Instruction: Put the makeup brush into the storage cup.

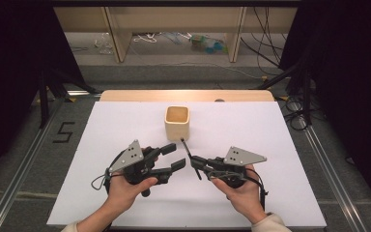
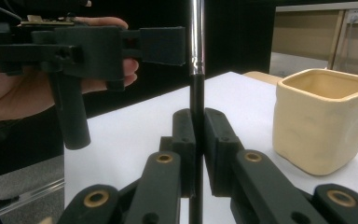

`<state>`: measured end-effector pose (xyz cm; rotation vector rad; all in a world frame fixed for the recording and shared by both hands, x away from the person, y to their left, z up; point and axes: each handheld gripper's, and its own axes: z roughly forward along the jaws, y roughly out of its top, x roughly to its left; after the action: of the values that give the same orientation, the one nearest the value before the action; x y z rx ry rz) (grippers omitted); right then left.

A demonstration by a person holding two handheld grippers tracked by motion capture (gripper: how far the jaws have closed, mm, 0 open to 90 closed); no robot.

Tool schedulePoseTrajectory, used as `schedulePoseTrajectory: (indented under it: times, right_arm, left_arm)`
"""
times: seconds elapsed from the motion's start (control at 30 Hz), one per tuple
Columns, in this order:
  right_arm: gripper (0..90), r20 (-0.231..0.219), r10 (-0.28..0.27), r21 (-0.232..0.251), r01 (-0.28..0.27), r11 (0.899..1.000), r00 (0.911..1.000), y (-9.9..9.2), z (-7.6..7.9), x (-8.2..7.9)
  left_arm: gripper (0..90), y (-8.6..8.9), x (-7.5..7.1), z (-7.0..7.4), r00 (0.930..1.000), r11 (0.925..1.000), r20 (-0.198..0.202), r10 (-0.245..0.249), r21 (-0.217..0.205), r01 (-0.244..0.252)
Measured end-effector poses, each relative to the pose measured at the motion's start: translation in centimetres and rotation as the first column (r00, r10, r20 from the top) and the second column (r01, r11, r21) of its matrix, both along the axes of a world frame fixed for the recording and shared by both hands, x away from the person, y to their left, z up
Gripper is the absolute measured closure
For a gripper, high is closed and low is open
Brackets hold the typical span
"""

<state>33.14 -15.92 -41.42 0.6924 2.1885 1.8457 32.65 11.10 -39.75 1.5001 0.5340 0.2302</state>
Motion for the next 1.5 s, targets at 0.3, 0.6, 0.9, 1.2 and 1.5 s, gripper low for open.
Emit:
schedulePoseTrajectory:
  times: [0.3, 0.6, 0.9, 1.2, 1.5]
  right_arm:
    - [84.2, 0.000, 0.012, 0.000, -0.012, 1.000, 0.9999, 0.3, -0.1, -0.1]
    - [84.2, -0.001, 0.028, -0.031, -0.028, 0.999, 0.9996, 0.5, -0.2, -0.2]
    - [84.2, 0.029, 0.032, -0.040, -0.031, 0.999, 0.9990, 0.9, -0.4, -0.1]
    - [79.8, 0.051, 0.026, -0.089, -0.022, 0.996, 0.9984, 1.2, -0.4, -0.3]
    - [46.0, 0.076, -0.021, -0.147, 0.032, 0.989, 0.9969, 1.2, -0.4, -0.4]
  left_arm:
    - [51.2, -0.5, 0.6, -0.3, 0.9991, 0.9997, -0.042, -0.006, -0.024, 0.005]
    - [65.4, -0.8, 0.8, -0.4, 0.9991, 0.9996, -0.039, -0.015, -0.023, 0.014]
    - [79.0, -1.0, 0.8, -0.4, 0.9986, 0.9994, -0.043, -0.030, -0.015, 0.030]
    - [83.7, -1.1, 0.6, -0.4, 0.9991, 0.9997, -0.037, -0.022, 0.012, 0.023]
    - [83.7, -0.5, 0.5, -0.2, 0.9991, 0.9986, 0.042, 0.011, 0.051, -0.013]
